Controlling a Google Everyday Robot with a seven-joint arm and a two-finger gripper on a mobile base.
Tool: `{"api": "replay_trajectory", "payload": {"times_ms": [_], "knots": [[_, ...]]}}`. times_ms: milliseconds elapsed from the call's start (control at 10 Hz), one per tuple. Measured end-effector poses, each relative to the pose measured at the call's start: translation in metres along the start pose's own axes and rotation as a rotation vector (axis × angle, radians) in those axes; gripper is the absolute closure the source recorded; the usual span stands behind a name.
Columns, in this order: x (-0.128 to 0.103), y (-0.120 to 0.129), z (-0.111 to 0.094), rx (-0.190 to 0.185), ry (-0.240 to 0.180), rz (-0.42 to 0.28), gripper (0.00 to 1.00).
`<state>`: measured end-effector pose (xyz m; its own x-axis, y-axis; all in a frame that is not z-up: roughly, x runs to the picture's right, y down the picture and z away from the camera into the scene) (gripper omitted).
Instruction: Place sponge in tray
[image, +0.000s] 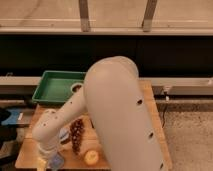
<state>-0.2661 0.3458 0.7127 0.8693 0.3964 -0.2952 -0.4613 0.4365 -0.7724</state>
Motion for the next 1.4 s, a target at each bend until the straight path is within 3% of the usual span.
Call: {"api": "replay_trajectory", "payload": {"times_ms": [700, 900, 1200, 1400], "knots": [[0.002, -0.005, -0.002, 0.013, -0.008, 0.012, 0.96], [0.005, -0.011, 0.001, 0.032, -0.046, 0.037, 1.0], [0.007, -0.011, 0.0, 0.036, -0.039, 0.034, 1.0], [0.012, -0.017, -0.019, 0.068, -0.093, 0.038, 1.0]]}}
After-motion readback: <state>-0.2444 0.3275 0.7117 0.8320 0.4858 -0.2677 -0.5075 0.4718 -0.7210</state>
